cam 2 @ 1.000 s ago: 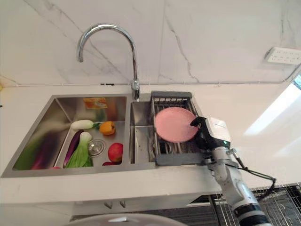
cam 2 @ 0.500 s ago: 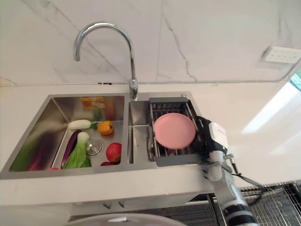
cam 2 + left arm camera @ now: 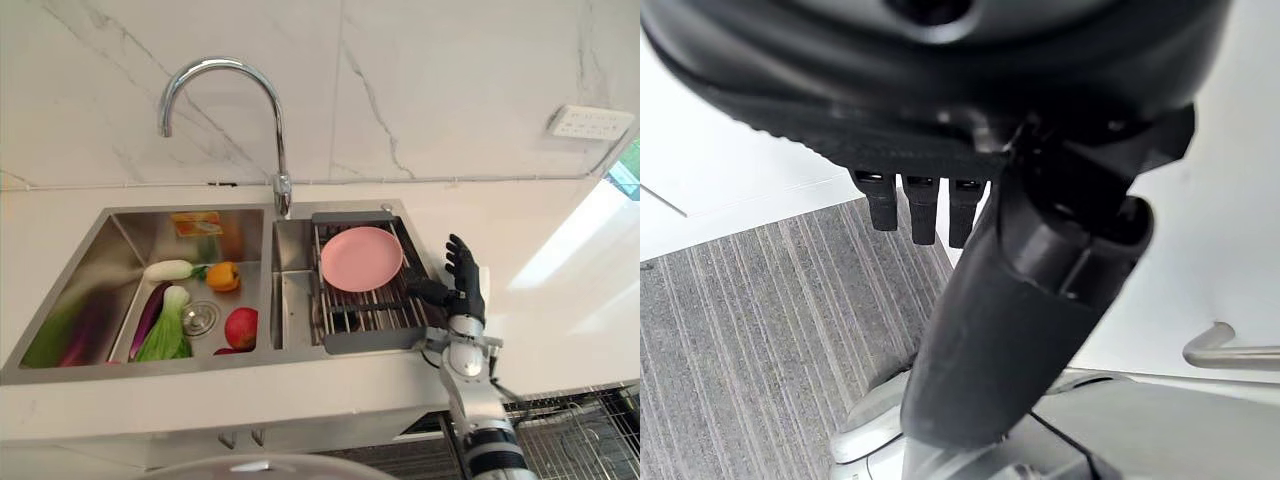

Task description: Place the dishes in the dishwasher.

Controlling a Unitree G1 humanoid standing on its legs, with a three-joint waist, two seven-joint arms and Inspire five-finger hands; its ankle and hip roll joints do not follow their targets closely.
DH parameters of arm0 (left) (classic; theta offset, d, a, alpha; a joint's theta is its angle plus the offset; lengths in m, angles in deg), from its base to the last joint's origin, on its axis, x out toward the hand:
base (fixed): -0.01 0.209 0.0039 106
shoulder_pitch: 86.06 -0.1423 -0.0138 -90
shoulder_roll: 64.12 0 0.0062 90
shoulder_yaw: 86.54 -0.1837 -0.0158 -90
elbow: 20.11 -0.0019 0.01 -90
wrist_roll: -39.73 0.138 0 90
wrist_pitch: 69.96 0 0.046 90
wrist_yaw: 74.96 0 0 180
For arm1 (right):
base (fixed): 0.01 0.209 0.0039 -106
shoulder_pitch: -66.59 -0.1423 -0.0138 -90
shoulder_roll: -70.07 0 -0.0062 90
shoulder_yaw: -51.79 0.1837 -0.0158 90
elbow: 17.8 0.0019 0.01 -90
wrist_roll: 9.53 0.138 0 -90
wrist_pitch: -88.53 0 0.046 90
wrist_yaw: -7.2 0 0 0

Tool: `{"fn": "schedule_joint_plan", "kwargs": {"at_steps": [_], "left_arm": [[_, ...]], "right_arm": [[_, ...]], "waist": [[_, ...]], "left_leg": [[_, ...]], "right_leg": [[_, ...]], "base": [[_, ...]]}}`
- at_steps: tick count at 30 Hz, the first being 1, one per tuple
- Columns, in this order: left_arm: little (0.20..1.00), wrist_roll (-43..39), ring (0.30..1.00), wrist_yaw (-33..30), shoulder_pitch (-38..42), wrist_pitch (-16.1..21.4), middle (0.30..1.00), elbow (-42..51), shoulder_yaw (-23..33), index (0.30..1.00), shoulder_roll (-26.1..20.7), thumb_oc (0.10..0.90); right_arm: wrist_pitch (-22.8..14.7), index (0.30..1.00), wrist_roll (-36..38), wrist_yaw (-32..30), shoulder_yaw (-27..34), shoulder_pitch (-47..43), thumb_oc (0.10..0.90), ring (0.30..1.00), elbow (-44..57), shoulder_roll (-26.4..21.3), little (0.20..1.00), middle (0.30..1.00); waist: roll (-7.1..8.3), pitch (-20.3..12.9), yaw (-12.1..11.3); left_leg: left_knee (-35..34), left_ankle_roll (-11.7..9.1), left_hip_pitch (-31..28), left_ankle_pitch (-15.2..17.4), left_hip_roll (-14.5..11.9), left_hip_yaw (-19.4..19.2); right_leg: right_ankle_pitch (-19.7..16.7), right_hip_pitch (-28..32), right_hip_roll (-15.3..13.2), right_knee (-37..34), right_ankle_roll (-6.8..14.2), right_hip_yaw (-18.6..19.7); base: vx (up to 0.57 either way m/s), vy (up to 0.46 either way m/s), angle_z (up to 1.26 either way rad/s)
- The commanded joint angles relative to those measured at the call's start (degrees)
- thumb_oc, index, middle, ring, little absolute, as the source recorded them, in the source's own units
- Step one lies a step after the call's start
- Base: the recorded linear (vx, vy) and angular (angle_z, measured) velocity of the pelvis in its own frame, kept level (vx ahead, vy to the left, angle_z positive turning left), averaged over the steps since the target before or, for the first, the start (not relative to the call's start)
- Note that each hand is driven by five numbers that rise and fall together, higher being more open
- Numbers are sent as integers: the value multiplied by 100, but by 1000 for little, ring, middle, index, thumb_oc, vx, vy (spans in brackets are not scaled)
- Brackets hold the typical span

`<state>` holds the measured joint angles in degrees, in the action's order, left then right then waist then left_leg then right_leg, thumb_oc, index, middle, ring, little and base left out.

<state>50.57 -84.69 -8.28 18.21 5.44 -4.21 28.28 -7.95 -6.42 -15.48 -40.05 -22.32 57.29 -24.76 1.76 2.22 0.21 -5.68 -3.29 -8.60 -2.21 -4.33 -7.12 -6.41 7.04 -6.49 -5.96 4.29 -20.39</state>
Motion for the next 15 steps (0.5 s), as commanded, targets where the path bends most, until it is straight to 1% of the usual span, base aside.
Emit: {"fn": "schedule_joint_plan", "kwargs": {"at_steps": [1,4,5,7,8,9,10,11,12,15], "left_arm": [[900,150,900,-151,509,193,900,-338,-210,900,7,800],[900,244,900,-122,524,236,900,-368,-230,900,5,800],[900,246,900,-122,526,238,900,-371,-230,900,10,800],[900,325,900,-66,530,288,900,-401,-210,900,-4,800],[900,327,900,-66,530,290,900,-403,-209,900,3,800],[900,402,900,-25,521,335,900,-407,-182,900,-21,800],[900,442,900,3,521,361,900,-414,-176,900,-35,800],[900,472,900,29,515,383,900,-426,-166,900,-47,800],[900,474,900,30,516,385,900,-428,-168,900,-38,800],[900,535,900,116,516,439,900,-537,-158,900,-85,800]], "right_arm": [[-37,900,-1318,-325,213,-273,800,900,433,-472,900,900],[4,900,-1824,-264,189,-262,800,900,442,-755,900,900],[3,900,-1831,-264,190,-263,800,900,440,-758,900,900],[25,900,-2410,-128,156,-269,800,900,511,-1101,900,900],[26,900,-2420,-127,157,-269,800,900,513,-1104,900,900],[-23,900,-2885,-54,187,-266,800,900,644,-1468,900,900],[-63,900,-3077,-39,207,-265,800,900,682,-1650,900,900],[-93,900,-3229,-8,243,-263,800,900,723,-1823,900,900],[-94,900,-3234,-5,250,-258,800,900,727,-1831,900,900],[-187,900,-3658,63,186,-314,800,900,797,-2353,900,900]], "waist": [[-102,249,-120],[-81,257,-119],[-86,257,-120],[-63,258,-134],[-69,257,-133],[-47,262,-144],[-38,258,-142],[-34,255,-144],[-44,254,-144],[-9,243,-145]], "left_leg": [[89,26,-181,745,-95,85],[89,30,-178,745,-98,94],[89,30,-178,745,-98,93],[89,28,-167,744,-100,98],[88,27,-166,745,-101,99],[90,27,-170,748,-100,103],[90,27,-165,747,-99,107],[91,24,-157,744,-101,108],[91,24,-155,744,-102,110],[92,15,-146,744,-106,113]], "right_leg": [[483,-56,-441,140,394,-105],[488,-58,-434,140,395,-91],[488,-59,-434,141,395,-91],[491,-53,-434,139,399,-94],[492,-53,-433,140,399,-95],[498,-47,-425,140,405,-90],[498,-52,-427,142,408,-89],[496,-55,-427,144,410,-92],[497,-56,-426,145,411,-94],[490,-71,-425,152,420,-105]], "base": [[0,0,0],[0,0,0],[0,0,0],[0,0,0],[0,0,0],[0,0,0],[0,0,0],[0,0,0],[2,0,4],[1,-2,3]]}}
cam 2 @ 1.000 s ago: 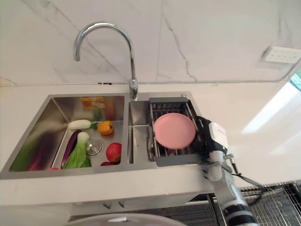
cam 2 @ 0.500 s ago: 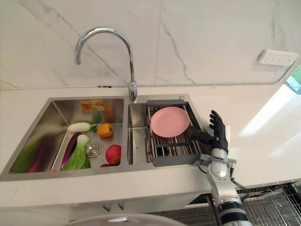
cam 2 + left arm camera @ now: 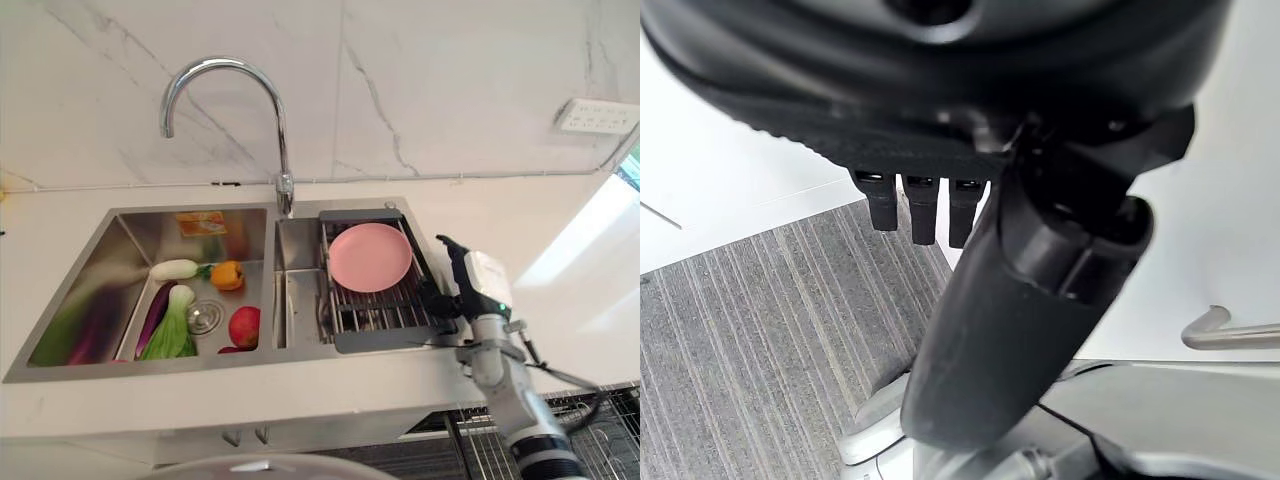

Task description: Place the dishes in the dishwasher.

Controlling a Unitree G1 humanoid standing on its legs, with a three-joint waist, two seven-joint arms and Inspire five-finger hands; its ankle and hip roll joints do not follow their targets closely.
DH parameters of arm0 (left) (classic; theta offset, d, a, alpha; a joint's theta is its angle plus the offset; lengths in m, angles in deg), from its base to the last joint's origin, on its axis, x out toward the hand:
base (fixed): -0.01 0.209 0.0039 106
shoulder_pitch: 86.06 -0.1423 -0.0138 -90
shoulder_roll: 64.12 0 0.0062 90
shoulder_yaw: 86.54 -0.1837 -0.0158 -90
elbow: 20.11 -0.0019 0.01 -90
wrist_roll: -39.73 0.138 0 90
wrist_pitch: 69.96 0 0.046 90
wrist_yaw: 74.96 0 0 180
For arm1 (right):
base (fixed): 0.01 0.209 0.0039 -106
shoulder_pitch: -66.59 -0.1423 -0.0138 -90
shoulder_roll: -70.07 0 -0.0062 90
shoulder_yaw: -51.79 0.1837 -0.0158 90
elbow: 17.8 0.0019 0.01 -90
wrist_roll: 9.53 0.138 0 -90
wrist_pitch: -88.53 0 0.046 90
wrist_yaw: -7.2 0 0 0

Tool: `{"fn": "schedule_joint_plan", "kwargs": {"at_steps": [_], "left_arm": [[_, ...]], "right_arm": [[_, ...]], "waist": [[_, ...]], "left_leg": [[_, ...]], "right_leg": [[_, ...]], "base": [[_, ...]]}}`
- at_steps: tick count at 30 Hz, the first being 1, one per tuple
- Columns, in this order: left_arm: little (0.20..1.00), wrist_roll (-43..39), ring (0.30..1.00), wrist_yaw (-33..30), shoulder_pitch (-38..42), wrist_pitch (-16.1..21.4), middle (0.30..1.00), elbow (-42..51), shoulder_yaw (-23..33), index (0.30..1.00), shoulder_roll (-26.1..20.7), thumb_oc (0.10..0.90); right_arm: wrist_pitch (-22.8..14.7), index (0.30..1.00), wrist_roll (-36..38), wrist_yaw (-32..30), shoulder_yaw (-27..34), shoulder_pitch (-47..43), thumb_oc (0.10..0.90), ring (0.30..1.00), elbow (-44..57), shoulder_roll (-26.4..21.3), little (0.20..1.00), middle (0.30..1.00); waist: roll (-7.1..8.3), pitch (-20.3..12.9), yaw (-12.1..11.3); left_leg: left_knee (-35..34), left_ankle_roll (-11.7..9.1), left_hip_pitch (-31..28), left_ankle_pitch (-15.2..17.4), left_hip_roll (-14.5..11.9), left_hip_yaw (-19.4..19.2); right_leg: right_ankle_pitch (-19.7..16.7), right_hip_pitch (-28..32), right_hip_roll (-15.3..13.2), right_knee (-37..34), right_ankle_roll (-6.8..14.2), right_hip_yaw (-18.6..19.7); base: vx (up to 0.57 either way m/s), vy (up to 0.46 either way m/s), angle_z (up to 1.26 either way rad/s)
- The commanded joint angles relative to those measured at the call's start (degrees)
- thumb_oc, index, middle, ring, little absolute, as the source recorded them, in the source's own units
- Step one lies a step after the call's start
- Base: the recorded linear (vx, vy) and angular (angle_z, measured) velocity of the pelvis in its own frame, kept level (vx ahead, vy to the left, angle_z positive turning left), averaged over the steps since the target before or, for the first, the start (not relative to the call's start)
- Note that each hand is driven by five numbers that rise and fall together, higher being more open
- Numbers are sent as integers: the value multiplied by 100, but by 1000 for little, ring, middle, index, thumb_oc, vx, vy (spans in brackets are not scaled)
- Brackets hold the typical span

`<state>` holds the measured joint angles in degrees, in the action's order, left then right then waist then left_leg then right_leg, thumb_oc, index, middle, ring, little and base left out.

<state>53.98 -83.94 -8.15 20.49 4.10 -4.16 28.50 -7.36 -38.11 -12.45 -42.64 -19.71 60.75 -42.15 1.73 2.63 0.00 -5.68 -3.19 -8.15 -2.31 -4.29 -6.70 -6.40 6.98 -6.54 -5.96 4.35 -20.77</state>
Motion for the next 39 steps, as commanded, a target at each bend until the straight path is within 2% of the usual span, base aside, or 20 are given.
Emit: {"fn": "schedule_joint_plan", "kwargs": {"at_steps": [1,9,16,18,26,33,39], "left_arm": [[900,188,900,50,505,223,900,-430,-171,900,-112,800],[900,134,900,73,576,276,900,-521,-218,900,-110,800],[900,102,900,90,613,309,900,-533,-315,900,-120,800],[900,88,900,94,625,332,900,-535,-341,900,-123,800],[900,121,900,127,683,372,900,-542,-506,900,-128,800],[900,112,900,157,741,378,900,-523,-579,900,-153,800],[900,112,900,181,725,389,900,-474,-610,900,-160,800]], "right_arm": [[-265,900,-613,-239,398,-607,800,900,494,-730,900,900],[-368,900,-1219,-154,-172,-887,800,900,783,-1201,900,900],[-513,900,-1569,14,-1048,-1307,800,900,877,-1431,900,900],[-578,900,-1674,62,-1477,-1592,800,900,825,-1506,900,900],[-688,900,-1970,139,-2406,-2237,800,900,770,-1666,900,900],[-658,900,-2075,227,-2911,-2678,800,900,542,-1631,900,900],[-568,900,-2149,248,-3029,-2775,800,900,219,-1570,900,900]], "waist": [[-2,201,-125],[24,194,-144],[31,174,-181],[34,172,-190],[50,148,-222],[60,142,-237],[66,141,-248]], "left_leg": [[94,3,-188,752,-112,68],[99,-10,-175,748,-136,66],[100,-26,-187,748,-159,70],[102,-36,-187,741,-170,62],[103,-47,-180,741,-173,81],[106,-49,-166,737,-169,94],[109,-51,-160,742,-165,110]], "right_leg": [[486,-70,-421,155,416,-71],[487,-85,-409,162,418,-51],[502,-71,-400,151,410,-48],[502,-67,-400,151,413,-49],[510,-64,-387,143,413,-58],[510,-66,-387,144,413,-63],[509,-53,-383,146,409,-73]], "base": [[0,0,0],[0,0,0],[0,0,0],[0,0,0],[1,-1,0],[0,0,0],[1,0,1]]}}
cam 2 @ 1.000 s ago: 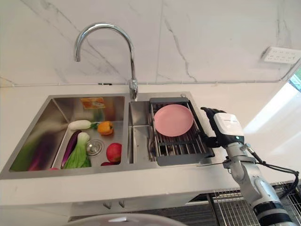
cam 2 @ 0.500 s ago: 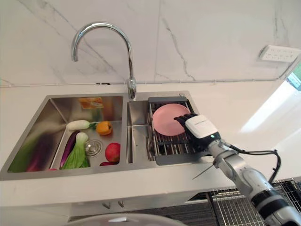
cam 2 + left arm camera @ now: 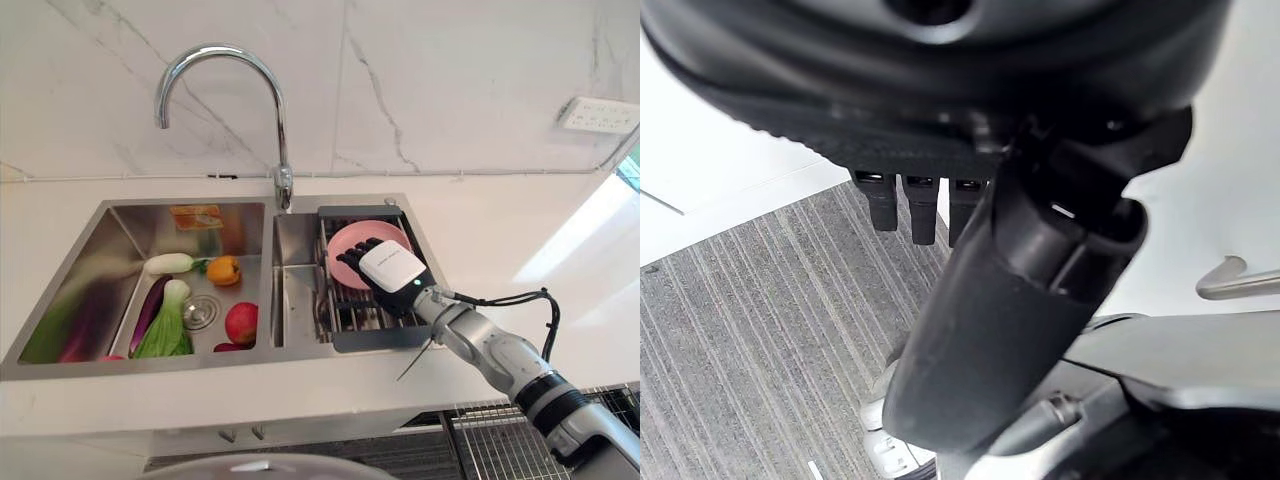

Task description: Place the dishes in the dishwasher.

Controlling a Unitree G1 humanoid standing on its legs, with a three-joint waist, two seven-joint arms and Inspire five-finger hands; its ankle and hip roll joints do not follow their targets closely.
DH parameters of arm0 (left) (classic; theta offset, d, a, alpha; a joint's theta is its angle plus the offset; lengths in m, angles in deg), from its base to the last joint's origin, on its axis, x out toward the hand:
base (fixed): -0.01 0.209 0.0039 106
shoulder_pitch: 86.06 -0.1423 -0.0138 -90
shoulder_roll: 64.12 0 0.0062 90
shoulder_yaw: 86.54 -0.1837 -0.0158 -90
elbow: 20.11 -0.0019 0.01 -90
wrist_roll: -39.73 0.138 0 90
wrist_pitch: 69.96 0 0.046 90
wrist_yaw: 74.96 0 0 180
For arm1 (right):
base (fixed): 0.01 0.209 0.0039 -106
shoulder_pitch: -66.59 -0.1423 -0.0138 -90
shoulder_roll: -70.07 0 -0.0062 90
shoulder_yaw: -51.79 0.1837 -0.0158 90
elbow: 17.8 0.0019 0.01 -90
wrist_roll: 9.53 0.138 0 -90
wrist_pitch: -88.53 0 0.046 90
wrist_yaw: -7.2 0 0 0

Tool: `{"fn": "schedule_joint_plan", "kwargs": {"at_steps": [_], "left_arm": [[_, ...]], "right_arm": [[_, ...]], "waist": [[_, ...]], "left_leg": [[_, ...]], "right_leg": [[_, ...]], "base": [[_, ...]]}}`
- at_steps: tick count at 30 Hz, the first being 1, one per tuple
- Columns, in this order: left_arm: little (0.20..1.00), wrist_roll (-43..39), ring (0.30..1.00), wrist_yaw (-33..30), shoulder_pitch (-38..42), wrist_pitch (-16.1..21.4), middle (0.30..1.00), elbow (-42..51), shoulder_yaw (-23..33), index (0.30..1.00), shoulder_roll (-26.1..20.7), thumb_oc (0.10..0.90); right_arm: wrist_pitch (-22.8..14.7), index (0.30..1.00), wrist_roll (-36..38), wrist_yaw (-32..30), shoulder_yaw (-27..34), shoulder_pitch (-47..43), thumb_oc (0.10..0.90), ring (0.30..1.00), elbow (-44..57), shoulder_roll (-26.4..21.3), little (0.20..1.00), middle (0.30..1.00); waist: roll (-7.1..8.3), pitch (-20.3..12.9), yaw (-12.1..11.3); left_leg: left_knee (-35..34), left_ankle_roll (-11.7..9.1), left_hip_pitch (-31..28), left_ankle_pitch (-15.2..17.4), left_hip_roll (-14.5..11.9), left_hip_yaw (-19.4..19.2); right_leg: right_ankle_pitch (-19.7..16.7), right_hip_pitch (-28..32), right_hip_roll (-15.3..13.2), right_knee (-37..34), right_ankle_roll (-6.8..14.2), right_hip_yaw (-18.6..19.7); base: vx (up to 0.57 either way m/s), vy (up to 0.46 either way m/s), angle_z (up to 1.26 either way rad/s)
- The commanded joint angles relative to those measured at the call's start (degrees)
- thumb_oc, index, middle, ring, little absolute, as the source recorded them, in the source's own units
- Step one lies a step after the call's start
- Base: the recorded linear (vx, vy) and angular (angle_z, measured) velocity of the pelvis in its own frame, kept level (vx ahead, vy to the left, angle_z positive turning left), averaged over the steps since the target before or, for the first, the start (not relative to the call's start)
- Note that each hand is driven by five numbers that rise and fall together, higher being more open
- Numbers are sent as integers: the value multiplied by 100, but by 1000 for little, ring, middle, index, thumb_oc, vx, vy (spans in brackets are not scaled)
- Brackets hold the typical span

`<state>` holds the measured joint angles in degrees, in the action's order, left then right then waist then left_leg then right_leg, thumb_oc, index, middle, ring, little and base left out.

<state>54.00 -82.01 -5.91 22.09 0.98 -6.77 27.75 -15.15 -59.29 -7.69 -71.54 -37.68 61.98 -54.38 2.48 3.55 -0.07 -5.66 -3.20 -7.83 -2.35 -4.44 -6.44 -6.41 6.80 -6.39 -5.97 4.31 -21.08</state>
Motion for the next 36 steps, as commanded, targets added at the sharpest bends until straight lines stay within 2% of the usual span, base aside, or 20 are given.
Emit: {"fn": "schedule_joint_plan", "kwargs": {"at_steps": [1,12,13,14,29,31,36], "left_arm": [[900,103,900,-4,496,231,900,-153,-349,900,-80,800],[900,102,900,49,437,239,900,-87,-380,900,-133,800],[900,93,900,49,434,241,900,-76,-387,900,-136,800],[900,88,900,51,433,243,900,-72,-392,900,-138,800],[900,146,900,49,422,260,900,-31,-461,900,-154,800],[900,163,900,48,435,266,900,-16,-456,900,-158,800],[900,243,900,42,420,265,900,32,-462,900,-169,800]], "right_arm": [[245,900,-51,-250,-110,-937,800,900,-34,-336,900,900],[466,900,-127,-297,3,-850,800,900,-803,-186,900,900],[484,658,-142,-320,2,-861,638,658,-877,-159,658,658],[501,300,-156,-322,3,-867,400,300,-910,-149,300,300],[576,300,-290,-407,32,-840,400,300,-937,13,300,300],[519,300,-175,-338,171,-875,400,300,-402,-90,300,300],[457,300,-20,-418,405,-779,400,300,12,-156,300,300]], "waist": [[-9,47,-237],[-19,38,-257],[-19,40,-261],[-20,41,-261],[-24,35,-283],[-24,43,-266],[-29,44,-257]], "left_leg": [[107,-51,-191,745,-153,89],[105,-52,-194,755,-159,95],[105,-51,-192,755,-159,100],[104,-51,-193,755,-157,99],[103,-48,-194,762,-148,127],[101,-47,-195,760,-148,131],[101,-46,-191,762,-154,124]], "right_leg": [[511,-34,-396,147,413,-46],[512,-22,-404,144,416,-46],[512,-23,-403,144,415,-45],[511,-23,-403,143,415,-46],[513,-18,-399,140,411,-55],[512,-25,-394,143,411,-41],[515,-26,-398,143,412,-35]], "base": [[6,-1,3],[1,0,0],[0,0,0],[0,0,0],[0,0,0],[0,0,0],[0,0,0]]}}
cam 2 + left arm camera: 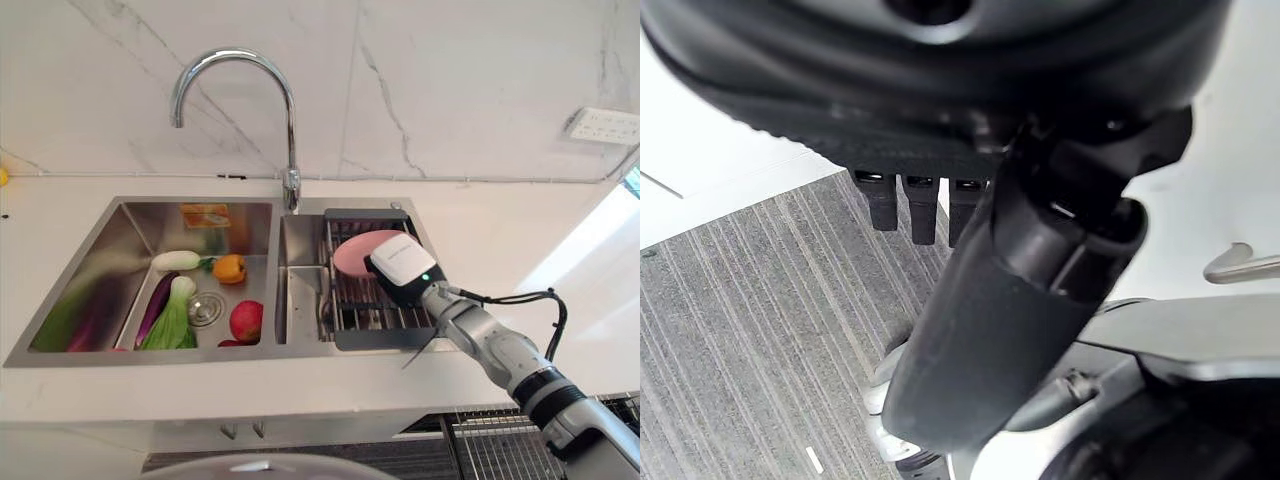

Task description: Place the dishes in the dishwasher.

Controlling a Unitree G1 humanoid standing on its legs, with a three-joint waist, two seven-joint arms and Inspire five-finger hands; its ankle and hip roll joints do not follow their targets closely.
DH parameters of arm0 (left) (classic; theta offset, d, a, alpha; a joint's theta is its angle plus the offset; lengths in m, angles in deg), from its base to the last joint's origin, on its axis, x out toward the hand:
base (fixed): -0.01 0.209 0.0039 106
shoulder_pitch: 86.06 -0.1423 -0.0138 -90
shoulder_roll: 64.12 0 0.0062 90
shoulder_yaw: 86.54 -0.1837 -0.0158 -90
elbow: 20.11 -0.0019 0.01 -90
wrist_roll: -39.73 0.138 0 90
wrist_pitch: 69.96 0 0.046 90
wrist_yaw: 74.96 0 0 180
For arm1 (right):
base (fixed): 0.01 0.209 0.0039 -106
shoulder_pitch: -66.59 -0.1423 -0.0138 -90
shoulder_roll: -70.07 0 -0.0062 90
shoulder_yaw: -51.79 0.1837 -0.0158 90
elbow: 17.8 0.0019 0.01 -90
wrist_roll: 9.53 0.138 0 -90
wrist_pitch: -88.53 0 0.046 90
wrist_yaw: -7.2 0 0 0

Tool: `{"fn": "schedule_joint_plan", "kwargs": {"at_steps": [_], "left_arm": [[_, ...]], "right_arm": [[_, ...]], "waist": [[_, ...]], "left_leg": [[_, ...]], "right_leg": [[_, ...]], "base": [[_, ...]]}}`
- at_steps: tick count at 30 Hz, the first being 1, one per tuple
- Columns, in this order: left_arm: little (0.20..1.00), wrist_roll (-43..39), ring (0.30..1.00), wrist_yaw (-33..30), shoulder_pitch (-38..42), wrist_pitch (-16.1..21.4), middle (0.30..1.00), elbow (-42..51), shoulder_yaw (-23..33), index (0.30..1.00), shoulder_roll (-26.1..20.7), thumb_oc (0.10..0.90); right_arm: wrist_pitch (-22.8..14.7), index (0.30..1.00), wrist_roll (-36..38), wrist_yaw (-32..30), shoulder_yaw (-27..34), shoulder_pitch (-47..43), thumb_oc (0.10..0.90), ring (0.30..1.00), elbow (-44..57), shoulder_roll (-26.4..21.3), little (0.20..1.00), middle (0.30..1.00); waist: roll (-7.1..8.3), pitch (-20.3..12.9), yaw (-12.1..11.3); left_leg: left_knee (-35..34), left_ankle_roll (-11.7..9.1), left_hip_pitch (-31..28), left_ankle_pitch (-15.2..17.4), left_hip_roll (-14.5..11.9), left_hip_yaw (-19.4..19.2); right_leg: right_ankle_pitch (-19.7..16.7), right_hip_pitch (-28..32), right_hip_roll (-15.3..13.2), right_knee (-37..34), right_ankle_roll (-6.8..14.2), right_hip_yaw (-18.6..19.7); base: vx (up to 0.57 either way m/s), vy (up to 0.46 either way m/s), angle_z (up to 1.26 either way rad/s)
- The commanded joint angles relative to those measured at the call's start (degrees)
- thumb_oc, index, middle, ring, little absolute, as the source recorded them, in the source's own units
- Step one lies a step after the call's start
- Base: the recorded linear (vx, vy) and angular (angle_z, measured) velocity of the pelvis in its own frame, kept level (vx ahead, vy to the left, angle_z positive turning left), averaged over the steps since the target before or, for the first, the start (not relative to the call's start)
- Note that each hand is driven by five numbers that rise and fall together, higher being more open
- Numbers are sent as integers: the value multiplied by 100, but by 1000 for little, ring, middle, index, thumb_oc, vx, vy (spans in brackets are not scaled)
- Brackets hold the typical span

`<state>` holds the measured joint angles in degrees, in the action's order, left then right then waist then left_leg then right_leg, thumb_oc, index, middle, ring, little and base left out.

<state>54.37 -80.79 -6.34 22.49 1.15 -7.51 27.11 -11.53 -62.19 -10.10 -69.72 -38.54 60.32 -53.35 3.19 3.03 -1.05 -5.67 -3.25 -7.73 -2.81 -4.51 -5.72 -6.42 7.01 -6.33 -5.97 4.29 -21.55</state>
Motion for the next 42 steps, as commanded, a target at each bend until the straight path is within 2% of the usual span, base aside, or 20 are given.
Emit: {"fn": "schedule_joint_plan", "kwargs": {"at_steps": [1,7,10,11,14,16,19,20,21,23,24,25,27,30,31,34,36,38,40,42], "left_arm": [[900,206,900,-79,464,226,900,14,-388,900,-106,800],[900,216,900,-158,451,207,900,52,-325,900,-92,800],[900,198,900,-179,439,156,900,70,-264,900,-88,800],[900,159,900,-214,430,115,900,60,-221,900,-93,800],[900,124,900,-237,435,83,900,68,-185,900,-96,800],[900,44,900,-253,414,54,900,100,-58,900,-75,800],[900,23,900,-251,410,49,900,133,-4,900,-56,800],[900,30,900,-240,413,46,900,151,19,900,-41,800],[900,33,900,-240,417,46,900,151,0,900,-49,800],[900,50,900,-254,447,48,900,159,62,900,-27,800],[900,52,900,-253,456,49,900,156,52,900,-36,800],[900,35,900,-275,483,56,900,160,119,900,-37,800],[900,95,900,-293,559,36,900,-21,205,900,-46,800],[900,202,900,-323,639,-12,900,-185,338,900,-129,800],[900,185,900,-404,695,-67,900,-247,500,900,-230,800],[900,123,900,-467,691,-59,900,-232,569,900,-264,800],[900,45,900,-469,656,-14,900,-191,562,900,-252,800],[900,-140,900,-456,652,56,900,-107,554,900,-221,800],[900,-299,900,-417,634,88,900,-13,530,900,-212,800],[900,-458,900,-428,662,106,900,61,482,900,-209,800]], "right_arm": [[95,300,270,-177,223,-694,400,300,178,-258,300,300],[229,300,383,-591,886,-533,400,300,637,-294,300,300],[281,300,744,-687,1555,-432,400,300,1293,-435,300,300],[293,300,1133,-800,2012,-437,400,300,1672,-436,300,300],[302,300,1491,-891,2486,-362,400,300,2006,-396,300,300],[306,300,1862,-1020,3283,-50,400,300,2512,-290,300,300],[339,300,1919,-1058,3844,329,400,300,2804,-214,300,300],[343,300,1910,-1086,4366,793,400,300,3100,-84,300,300],[345,300,1909,-1074,4418,850,400,300,3141,-69,300,300],[325,300,1850,-1179,4885,1318,400,300,3325,170,300,300],[321,300,1850,-1172,4919,1350,400,300,3351,187,300,300],[374,300,1842,-1246,5107,1508,400,300,3238,347,300,300],[492,300,1779,-1367,5236,1655,400,300,2901,526,300,300],[574,300,1651,-1481,5219,1778,400,300,2656,596,300,300],[646,300,1538,-1574,5149,1787,400,300,2555,609,300,300],[726,300,1400,-1653,5096,1740,400,300,2383,523,300,300],[760,300,1259,-1682,4981,1677,400,300,2215,416,300,300],[799,300,1148,-1645,4912,1696,400,300,2054,331,300,300],[794,300,1092,-1566,4835,1773,400,300,2025,359,300,300],[702,300,1191,-1477,4585,1680,400,300,2018,351,300,300]], "waist": [[-100,97,-159],[-111,78,-121],[-101,76,-101],[-94,70,-73],[-75,66,-58],[-63,66,-2],[-49,73,38],[-49,98,93],[-43,95,76],[-34,264,234],[-24,254,209],[-8,422,292],[40,524,284],[71,553,250],[81,573,174],[18,570,71],[15,528,-9],[41,429,-70],[106,277,-166],[222,183,-362]], "left_leg": [[103,-41,-202,808,-147,52],[107,-28,-211,815,-137,52],[111,-14,-215,818,-121,44],[115,-1,-213,817,-107,30],[119,22,-209,826,-78,21],[122,71,-188,838,-15,11],[121,118,-161,844,41,9],[118,157,-134,841,95,-4],[120,160,-128,839,99,-1],[109,206,-45,805,146,-76],[110,216,-25,799,157,-88],[87,247,107,776,192,-270],[88,216,343,749,89,-694],[97,206,400,699,-15,-920],[121,205,465,634,-120,-1161],[131,190,515,622,-278,-1328],[145,216,629,528,-312,-1479],[209,281,866,386,-319,-1603],[256,254,1025,289,-343,-1713],[388,89,1287,8,-557,-1918]], "right_leg": [[515,-47,-404,143,414,12],[517,-35,-405,149,412,22],[483,-43,-428,158,428,39],[456,-62,-441,167,438,56],[425,-90,-465,182,453,76],[385,-162,-523,274,486,101],[364,-228,-591,367,517,126],[337,-327,-658,476,555,127],[340,-336,-665,487,559,126],[128,-617,-762,636,673,119],[116,-652,-774,652,681,137],[-315,-1021,-932,727,867,60],[-800,-1368,-1129,532,1068,-258],[-894,-1444,-1219,455,1071,-472],[-703,-1316,-1361,501,1024,-782],[-412,-1034,-1488,731,1011,-974],[-226,-762,-1646,1055,987,-989],[-38,-469,-1759,1573,972,-752],[178,-259,-1688,1696,979,-501],[372,51,-1442,1261,999,-570]], "base": [[0,0,0],[0,0,0],[-17,25,0],[-34,44,-1],[-20,27,0],[-53,79,-2],[-59,107,-2],[-65,119,-4],[-102,142,-1],[-139,100,-4],[-289,121,-16],[-321,124,-36],[-370,81,-64],[-194,-12,-122],[-256,-28,-141],[-182,-33,-111],[-285,-42,-87],[-246,-70,-51],[-192,-147,-34],[-199,-305,-59]]}}
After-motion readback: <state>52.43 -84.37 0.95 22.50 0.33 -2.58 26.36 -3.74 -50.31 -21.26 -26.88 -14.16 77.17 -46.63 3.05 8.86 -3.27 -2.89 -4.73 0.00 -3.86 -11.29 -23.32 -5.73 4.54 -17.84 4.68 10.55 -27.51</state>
